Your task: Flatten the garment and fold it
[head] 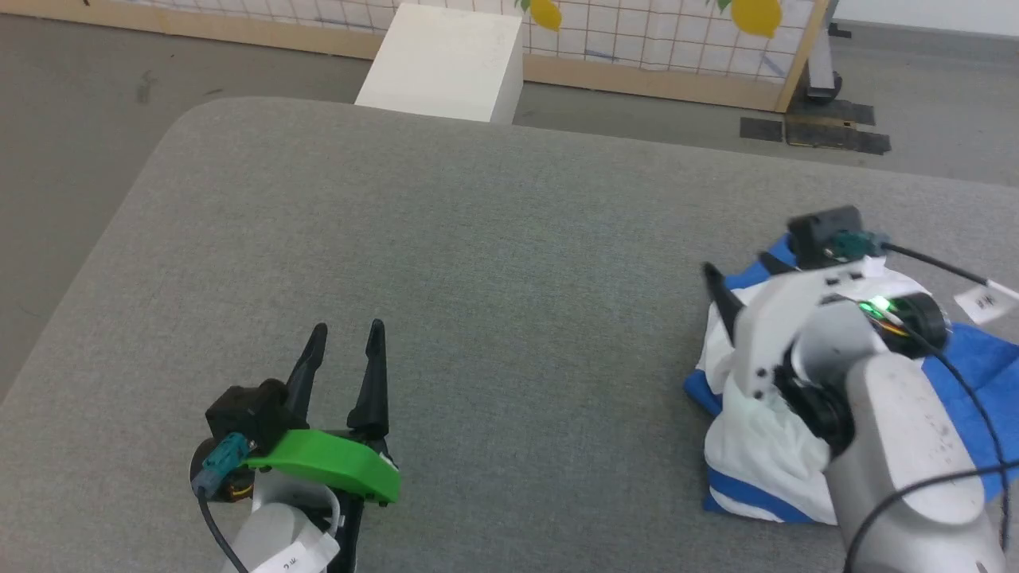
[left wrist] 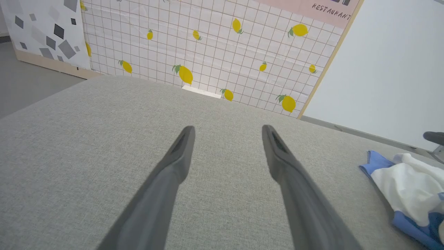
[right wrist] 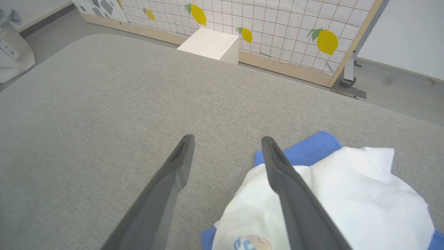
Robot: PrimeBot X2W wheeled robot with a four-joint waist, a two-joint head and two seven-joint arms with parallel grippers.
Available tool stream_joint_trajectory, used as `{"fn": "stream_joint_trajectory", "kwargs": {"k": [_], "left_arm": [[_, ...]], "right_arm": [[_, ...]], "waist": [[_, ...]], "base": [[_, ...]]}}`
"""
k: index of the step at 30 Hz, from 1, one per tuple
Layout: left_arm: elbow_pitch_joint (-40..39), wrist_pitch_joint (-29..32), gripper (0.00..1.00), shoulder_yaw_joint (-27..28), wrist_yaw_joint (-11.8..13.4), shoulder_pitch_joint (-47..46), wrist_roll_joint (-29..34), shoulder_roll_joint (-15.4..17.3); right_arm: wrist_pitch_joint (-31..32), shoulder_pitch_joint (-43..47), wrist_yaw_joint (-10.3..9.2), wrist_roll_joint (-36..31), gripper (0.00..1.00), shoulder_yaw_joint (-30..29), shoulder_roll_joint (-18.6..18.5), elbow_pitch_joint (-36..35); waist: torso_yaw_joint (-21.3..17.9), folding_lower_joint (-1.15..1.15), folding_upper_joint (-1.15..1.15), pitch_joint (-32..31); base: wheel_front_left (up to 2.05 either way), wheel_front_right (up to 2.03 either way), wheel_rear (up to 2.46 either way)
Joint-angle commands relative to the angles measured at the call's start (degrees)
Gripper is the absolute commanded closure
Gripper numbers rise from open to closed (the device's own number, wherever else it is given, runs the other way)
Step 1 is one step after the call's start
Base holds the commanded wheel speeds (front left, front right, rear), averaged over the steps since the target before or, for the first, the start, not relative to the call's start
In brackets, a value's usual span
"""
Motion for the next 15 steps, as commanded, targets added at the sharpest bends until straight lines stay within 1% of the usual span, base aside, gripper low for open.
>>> {"fn": "stream_joint_trajectory", "kwargs": {"k": [1,5,7,9,12,15], "left_arm": [[-0.11,-0.21,0.0,0.01,-0.26,0.26,0.37,-0.17],[-0.26,-0.21,0.0,-0.39,-0.4,0.17,0.15,-0.26],[-0.46,-0.21,0.0,-0.54,-0.47,0.01,0.01,-0.3],[-0.58,-0.21,0.0,-0.8,-0.54,-0.25,-0.15,-0.35],[-0.77,-0.21,0.0,-1.09,-0.63,-0.73,-0.42,-0.43],[-0.82,-0.21,0.0,-1.32,-0.73,-1.29,-0.87,-0.51]], "right_arm": [[0.35,2.19,-0.08,-2.47,0.0,-1.63,-0.07,-0.38],[4.67,5.84,-0.08,-8.53,0.0,-6.69,-0.08,-0.98],[7.1,6.65,-0.08,-10.33,0.0,-7.82,-0.08,-0.97],[9.75,6.71,-0.08,-11.47,0.0,-8.22,-0.08,-0.62],[13.49,5.18,-0.08,-12.94,0.0,-7.29,-0.92,0.22],[18.09,2.61,-0.08,-12.78,0.0,-6.63,-2.03,1.7]], "waist": [[-0.7,0.0,0.0,-0.35],[-1.39,0.0,0.0,-0.1],[-1.59,0.0,0.0,0.48],[-1.57,0.0,0.0,1.2],[-1.23,0.0,0.0,2.59],[-0.47,0.0,0.0,3.88]], "base": [[0.0,0.0,0.0],[0.0,0.0,0.0],[0.0,0.0,0.0],[0.0,0.0,0.0],[0.0,0.0,0.0],[0.0,0.0,0.0]]}}
